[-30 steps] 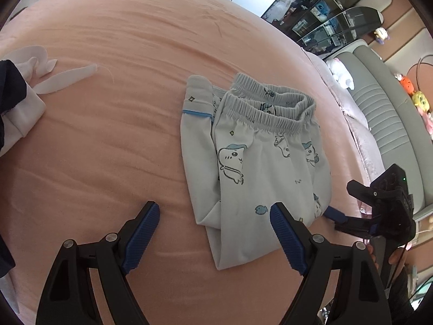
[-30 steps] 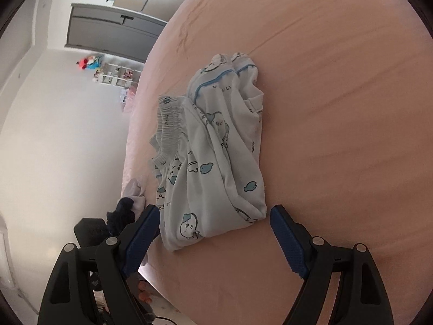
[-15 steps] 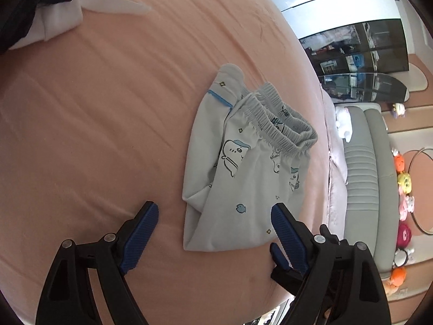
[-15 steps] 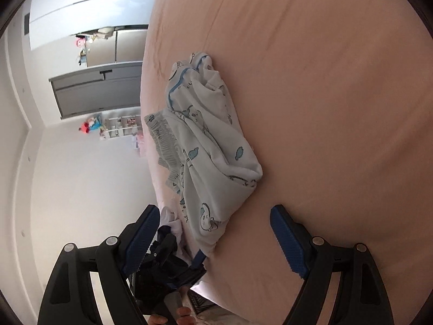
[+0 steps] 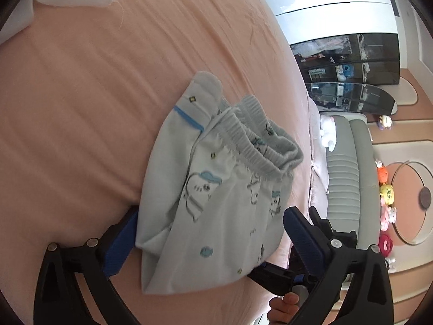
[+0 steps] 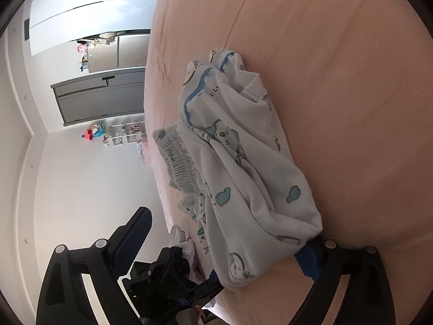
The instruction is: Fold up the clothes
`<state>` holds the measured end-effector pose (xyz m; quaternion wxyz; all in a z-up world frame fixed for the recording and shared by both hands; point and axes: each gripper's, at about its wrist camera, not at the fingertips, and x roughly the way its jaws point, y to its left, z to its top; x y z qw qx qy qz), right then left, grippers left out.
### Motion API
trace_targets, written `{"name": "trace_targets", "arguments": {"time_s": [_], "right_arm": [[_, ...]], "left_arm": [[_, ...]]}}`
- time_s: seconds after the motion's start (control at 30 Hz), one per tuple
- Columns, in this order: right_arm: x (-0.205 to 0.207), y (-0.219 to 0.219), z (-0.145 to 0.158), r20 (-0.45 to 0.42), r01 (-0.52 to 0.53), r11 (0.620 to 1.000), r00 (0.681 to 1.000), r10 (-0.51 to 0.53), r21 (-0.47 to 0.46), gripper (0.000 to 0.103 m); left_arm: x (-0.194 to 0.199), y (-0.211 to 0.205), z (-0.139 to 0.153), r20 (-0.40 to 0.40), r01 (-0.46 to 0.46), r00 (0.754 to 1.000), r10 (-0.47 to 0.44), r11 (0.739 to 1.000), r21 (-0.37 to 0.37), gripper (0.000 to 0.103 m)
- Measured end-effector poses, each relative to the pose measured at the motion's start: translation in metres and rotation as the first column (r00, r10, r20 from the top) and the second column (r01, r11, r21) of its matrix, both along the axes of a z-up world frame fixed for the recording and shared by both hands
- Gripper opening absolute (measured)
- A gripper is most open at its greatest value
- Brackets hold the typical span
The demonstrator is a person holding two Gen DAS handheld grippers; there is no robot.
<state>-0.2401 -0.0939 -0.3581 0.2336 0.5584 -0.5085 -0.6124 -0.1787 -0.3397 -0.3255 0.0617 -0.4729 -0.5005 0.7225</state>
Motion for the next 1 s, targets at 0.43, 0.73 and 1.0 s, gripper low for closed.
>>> {"name": "trace_targets", "arguments": {"time_s": [0.43,0.73,1.0], "right_arm": [[-0.037,-0.03,-0.01,-0.005,-0.007,0.995,1.0,0.007,-0.1,0.103],[-0.024,-0.037,0.003,-0.113,-0.09,0.995,0.989,0.094,0.034,0.103],[-0.022,-0.025,0.002,-0.104,-0.067,0.997,0.992,0.071,0.041,0.1]], "left_arm": [[-0.044,0.014,-0.005,-0.038,0.044,0.998,-0.04,0.993,0.106,0.103],[-0.032,0.03,-0.001,-0.125,0.069,0.99,-0.071,0.997,-0.022,0.103],[-0.028,0.038,0.001,-0.181,0.056,0.981,-0.07,0.995,-0.084,0.103]]}}
